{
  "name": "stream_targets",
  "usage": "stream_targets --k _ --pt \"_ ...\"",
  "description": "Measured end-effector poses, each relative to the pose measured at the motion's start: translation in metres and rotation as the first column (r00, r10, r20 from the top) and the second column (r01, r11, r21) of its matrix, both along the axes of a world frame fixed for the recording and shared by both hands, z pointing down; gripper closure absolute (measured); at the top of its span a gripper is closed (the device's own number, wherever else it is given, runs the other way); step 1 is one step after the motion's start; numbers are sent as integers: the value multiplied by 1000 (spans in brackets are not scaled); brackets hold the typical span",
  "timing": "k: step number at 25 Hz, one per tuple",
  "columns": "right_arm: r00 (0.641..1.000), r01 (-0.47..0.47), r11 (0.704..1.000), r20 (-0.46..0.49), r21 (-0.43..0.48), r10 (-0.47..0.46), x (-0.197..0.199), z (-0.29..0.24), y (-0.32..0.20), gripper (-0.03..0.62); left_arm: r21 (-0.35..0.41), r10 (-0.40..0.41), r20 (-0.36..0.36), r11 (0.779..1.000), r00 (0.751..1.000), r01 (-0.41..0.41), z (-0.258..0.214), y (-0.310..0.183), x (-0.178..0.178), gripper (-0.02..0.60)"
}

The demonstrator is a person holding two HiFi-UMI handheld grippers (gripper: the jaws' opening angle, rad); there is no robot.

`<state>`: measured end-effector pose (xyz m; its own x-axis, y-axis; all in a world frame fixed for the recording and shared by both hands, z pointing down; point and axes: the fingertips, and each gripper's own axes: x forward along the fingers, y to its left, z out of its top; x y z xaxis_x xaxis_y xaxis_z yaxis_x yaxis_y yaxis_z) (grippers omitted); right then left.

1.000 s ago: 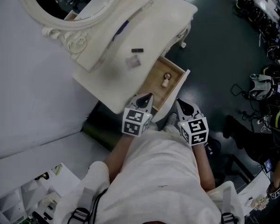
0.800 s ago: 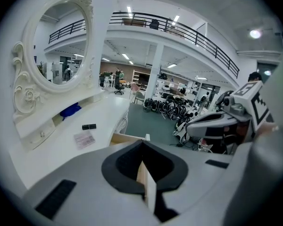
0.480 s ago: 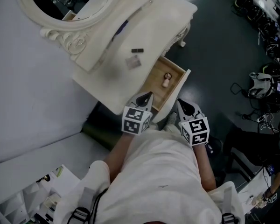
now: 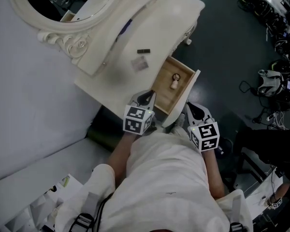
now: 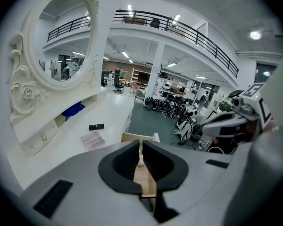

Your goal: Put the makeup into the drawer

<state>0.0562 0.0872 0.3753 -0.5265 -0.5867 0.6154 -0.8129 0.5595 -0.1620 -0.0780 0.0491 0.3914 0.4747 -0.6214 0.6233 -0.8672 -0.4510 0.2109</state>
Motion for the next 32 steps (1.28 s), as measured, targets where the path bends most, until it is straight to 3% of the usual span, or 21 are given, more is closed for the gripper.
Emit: stream_targets --k 11,16,22,26,32 --pt "994 -92 993 -59 -80 87 -16 20 7 582 0 53 97 999 994 -54 38 -61 -72 567" --pt "990 -132 982 -76 -138 123 -24 38 19 582 -11 159 150 987 976 -159 61 -90 -88 535" --pt "983 -177 965 -87 -193 163 -29 56 31 582 -22 306 244 950 920 -310 90 -111 -93 457" --pt "981 -190 956 -92 -223 173 -34 68 36 582 -57 401 273 914 874 -401 111 -125 -92 388" --pt "979 -200 943 -88 -267 182 -41 82 42 582 -112 488 302 871 819 -478 136 -145 -94 303"
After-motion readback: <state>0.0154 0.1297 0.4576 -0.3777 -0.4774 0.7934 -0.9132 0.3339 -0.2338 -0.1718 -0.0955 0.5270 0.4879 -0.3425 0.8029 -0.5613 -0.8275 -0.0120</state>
